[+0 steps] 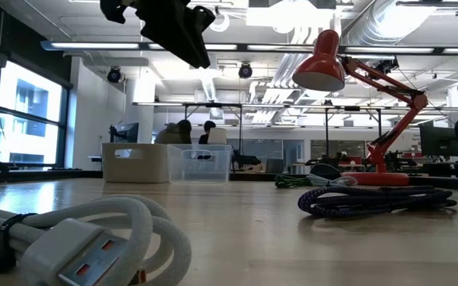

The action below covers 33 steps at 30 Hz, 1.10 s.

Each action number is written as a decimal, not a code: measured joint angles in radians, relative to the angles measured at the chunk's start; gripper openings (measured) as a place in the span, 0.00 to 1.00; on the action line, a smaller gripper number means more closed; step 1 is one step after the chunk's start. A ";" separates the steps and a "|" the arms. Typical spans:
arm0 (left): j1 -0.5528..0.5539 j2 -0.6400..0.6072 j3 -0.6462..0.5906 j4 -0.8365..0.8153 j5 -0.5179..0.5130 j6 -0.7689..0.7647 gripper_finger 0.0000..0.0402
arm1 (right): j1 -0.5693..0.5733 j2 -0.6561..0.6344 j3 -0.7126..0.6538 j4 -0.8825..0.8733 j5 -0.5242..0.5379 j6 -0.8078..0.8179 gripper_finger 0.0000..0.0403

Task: Pick & Place USB Port
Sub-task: Put the light purple charger cable into the transparent bin

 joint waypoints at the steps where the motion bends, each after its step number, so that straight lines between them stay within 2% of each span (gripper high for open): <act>1: 0.000 0.000 -0.001 0.000 0.000 0.000 0.21 | -0.007 0.000 0.000 0.000 0.000 0.005 0.06; 7: 0.000 0.000 -0.003 -0.003 -0.037 0.024 0.21 | -0.020 0.005 0.034 -0.027 0.078 0.090 0.04; 13: 0.000 0.000 -0.003 -0.011 -0.081 0.108 0.21 | -0.034 0.006 0.189 -0.167 0.313 0.122 0.04; 17: 0.000 -0.001 -0.003 -0.066 -0.192 0.118 0.21 | -0.067 0.006 0.350 -0.237 0.515 0.140 0.04; 20: 0.001 -0.015 -0.004 -0.123 -0.271 0.102 0.21 | -0.097 0.005 0.472 -0.247 0.665 0.095 0.04; 24: 0.001 -0.051 -0.005 -0.196 -0.288 0.091 0.21 | -0.151 0.004 0.607 -0.239 0.808 -0.006 0.04; 28: 0.000 -0.121 -0.004 -0.261 -0.328 0.059 0.21 | -0.225 -0.014 0.688 -0.180 0.848 -0.110 0.04; 33: 0.000 -0.263 -0.004 -0.305 -0.320 0.042 0.21 | -0.334 -0.050 0.696 -0.005 0.774 -0.253 0.04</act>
